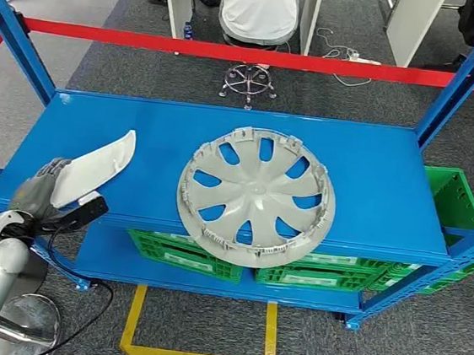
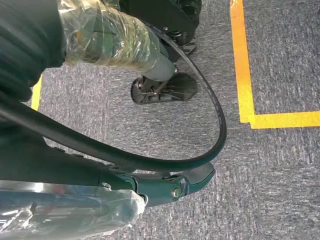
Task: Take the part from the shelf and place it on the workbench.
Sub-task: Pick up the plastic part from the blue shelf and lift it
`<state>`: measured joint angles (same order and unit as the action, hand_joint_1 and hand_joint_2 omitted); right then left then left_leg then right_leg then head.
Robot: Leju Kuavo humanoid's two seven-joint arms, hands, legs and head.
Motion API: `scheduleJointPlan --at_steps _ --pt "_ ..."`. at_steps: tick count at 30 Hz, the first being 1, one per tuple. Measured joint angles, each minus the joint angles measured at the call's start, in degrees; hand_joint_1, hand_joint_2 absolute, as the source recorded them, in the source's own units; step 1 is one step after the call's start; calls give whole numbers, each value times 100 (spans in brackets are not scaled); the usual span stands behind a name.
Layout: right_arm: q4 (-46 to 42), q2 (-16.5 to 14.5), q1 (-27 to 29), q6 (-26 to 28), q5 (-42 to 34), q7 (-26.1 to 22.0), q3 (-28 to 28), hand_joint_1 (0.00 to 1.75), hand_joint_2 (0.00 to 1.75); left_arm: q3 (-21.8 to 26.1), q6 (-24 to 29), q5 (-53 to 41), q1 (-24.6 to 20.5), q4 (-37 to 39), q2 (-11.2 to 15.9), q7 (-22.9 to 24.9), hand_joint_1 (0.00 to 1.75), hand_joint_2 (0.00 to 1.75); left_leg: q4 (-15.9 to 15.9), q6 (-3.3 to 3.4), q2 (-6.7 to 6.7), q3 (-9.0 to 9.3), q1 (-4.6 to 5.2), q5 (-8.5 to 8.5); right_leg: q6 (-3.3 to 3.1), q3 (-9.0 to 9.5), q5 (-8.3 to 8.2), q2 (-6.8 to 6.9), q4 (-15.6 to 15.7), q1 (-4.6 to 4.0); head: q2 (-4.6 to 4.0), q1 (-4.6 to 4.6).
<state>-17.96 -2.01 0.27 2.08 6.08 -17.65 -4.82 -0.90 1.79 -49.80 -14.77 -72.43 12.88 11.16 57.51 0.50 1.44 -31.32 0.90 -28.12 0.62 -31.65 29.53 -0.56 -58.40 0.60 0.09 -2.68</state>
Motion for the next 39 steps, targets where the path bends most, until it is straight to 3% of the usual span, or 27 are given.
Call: scheduleJointPlan --at_steps 6,7,10,11,12,13,16,17,39 --pt "3 0 -7 -4 52 9 -43 0 175 -33 -46 -1 -101 259 26 49 2 175 0 0 -1 0 0 0 0 0 0 -1 0 0 0 1" --pt "3 0 -10 -5 59 10 -44 0 175 -37 -65 14 -120 303 26 50 13 175 0 0 -1 0 0 0 0 0 0 -1 0 0 0 1" --pt "3 0 -18 -11 90 16 -46 0 175 -54 -122 91 -159 410 27 12 136 175 0 0 -1 0 0 0 0 0 0 -1 0 0 0 1" --pt "3 0 -19 -13 106 17 -48 0 175 -66 -129 115 -166 430 27 -16 169 175 1 0 -1 0 0 0 0 0 0 -1 0 0 0 1" --pt "3 0 -21 -15 124 19 -49 0 175 -80 -131 140 -171 443 26 -44 175 175 1 0 -1 0 0 0 0 0 0 -1 0 0 0 1" --pt "3 0 -23 -15 140 21 -51 0 175 -97 -131 158 -176 450 25 -66 175 131 1 0 -1 0 0 0 0 0 0 -1 0 0 0 1" --pt "3 0 -29 -15 162 27 -73 0 175 -148 -129 191 -189 455 23 -110 175 131 1 0 -1 1 0 0 0 0 0 0 0 0 0 1" --pt "3 0 -30 -15 168 27 -82 0 175 -161 -125 197 -192 456 22 -127 175 175 1 0 -1 1 0 0 0 0 0 0 0 0 0 1" --pt "20 0 -39 -34 304 29 -191 0 175 -272 349 133 -105 145 16 -621 175 175 1 0 -1 1 0 1 0 3 -1 0 0 0 0 0"
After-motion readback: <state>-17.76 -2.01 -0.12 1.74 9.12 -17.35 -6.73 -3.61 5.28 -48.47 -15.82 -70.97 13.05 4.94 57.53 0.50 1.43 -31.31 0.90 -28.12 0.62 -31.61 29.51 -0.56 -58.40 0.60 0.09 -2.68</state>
